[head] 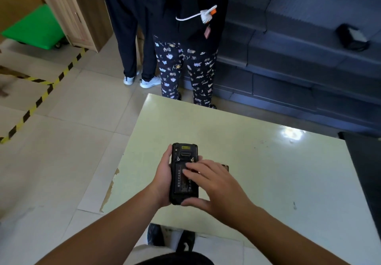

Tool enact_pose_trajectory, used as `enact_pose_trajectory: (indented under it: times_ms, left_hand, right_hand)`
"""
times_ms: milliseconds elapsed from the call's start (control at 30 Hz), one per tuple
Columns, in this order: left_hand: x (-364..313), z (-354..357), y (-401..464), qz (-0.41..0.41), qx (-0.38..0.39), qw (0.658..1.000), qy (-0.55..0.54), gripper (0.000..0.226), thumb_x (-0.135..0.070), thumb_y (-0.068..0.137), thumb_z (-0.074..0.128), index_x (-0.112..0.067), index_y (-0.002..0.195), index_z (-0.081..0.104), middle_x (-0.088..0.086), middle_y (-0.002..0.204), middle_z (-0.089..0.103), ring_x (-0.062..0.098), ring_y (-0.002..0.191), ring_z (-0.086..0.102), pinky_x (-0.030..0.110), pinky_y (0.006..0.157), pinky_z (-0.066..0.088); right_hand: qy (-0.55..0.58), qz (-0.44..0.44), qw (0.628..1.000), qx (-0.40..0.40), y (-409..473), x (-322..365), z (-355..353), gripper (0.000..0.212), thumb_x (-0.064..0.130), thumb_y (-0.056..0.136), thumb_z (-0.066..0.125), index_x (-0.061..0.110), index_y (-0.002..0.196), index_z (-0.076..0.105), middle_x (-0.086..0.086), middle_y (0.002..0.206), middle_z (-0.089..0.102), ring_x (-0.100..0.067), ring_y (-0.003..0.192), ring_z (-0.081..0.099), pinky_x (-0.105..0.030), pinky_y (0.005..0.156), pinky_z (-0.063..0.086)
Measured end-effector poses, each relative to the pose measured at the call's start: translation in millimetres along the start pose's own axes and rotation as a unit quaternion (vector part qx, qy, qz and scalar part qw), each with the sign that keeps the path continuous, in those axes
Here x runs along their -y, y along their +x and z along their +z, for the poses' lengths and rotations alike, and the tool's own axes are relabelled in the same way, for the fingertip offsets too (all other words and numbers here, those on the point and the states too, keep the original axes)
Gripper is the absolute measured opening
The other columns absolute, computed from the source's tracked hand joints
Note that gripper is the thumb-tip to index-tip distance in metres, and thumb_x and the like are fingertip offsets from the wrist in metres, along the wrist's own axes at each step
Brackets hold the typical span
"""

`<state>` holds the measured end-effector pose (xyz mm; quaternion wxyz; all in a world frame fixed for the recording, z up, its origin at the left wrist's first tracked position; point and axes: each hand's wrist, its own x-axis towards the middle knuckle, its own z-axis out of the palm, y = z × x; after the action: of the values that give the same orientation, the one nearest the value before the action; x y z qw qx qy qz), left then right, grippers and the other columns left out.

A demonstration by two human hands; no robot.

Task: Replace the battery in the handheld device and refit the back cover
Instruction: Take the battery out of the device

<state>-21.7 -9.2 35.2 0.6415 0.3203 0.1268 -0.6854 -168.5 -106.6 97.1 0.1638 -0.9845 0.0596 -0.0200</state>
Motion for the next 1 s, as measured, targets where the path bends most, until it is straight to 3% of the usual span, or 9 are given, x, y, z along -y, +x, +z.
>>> enact_pose_trajectory:
  times_ms: [167,367,567,700,833,1000]
  left_hand:
    - [6,2,-2,-0.001,-0.021,0.999,0.026,0.085,-0.083,0.080,0.048,-0.007,0.107,0.077,0.020,0.085,0.074,0.037,0.074,0.070,0.038,0.063,0.059]
    - [17,-3,0,0.006,-0.042,0.998,0.035,0.084,-0.083,0.083,0.045,-0.008,0.101,0.079,0.019,0.080,0.075,0.035,0.068,0.071,0.037,0.058,0.060]
    - [18,-4,-2,0.007,-0.039,0.998,0.049,0.082,-0.080,0.085,0.045,-0.010,0.113,0.076,0.019,0.091,0.075,0.034,0.079,0.072,0.039,0.067,0.061]
    - [23,-5,-1,0.004,-0.047,0.998,0.031,0.082,-0.080,0.083,0.049,-0.009,0.115,0.075,0.020,0.094,0.075,0.036,0.082,0.072,0.040,0.070,0.061]
    - [21,-6,1,0.007,-0.045,0.999,0.016,0.081,-0.079,0.084,0.050,-0.008,0.114,0.076,0.020,0.093,0.076,0.036,0.079,0.072,0.040,0.068,0.062]
    - [19,-7,6,0.027,-0.060,0.997,0.036,0.081,-0.080,0.085,0.045,-0.010,0.109,0.077,0.018,0.089,0.076,0.034,0.075,0.073,0.038,0.061,0.061]
  right_hand:
    - [0.069,0.015,0.997,0.024,6,-6,-10,0.069,0.053,0.085,0.074,0.019,0.143,0.058,0.006,0.144,0.058,-0.015,0.130,0.048,-0.031,0.111,0.042]
    - [0.009,-0.052,0.997,0.061,8,-7,-21,0.068,0.050,0.088,0.074,0.013,0.142,0.057,0.000,0.136,0.064,-0.021,0.120,0.055,-0.034,0.100,0.051]
    - [0.045,-0.034,0.995,0.083,16,-2,-36,0.060,0.046,0.083,0.072,0.018,0.134,0.061,0.002,0.120,0.071,-0.021,0.111,0.059,-0.040,0.090,0.056]
    - [0.060,-0.016,0.993,0.096,15,-1,-34,0.066,0.046,0.084,0.074,0.020,0.141,0.056,0.003,0.130,0.065,-0.016,0.122,0.051,-0.037,0.098,0.053]
    - [0.074,0.004,0.992,0.099,16,-1,-32,0.065,0.047,0.084,0.075,0.019,0.140,0.057,0.002,0.128,0.066,-0.015,0.118,0.052,-0.035,0.099,0.052]
    - [0.078,0.054,0.988,0.118,18,2,-24,0.071,0.048,0.081,0.079,0.023,0.143,0.052,0.008,0.133,0.048,-0.014,0.110,0.056,-0.038,0.091,0.056]
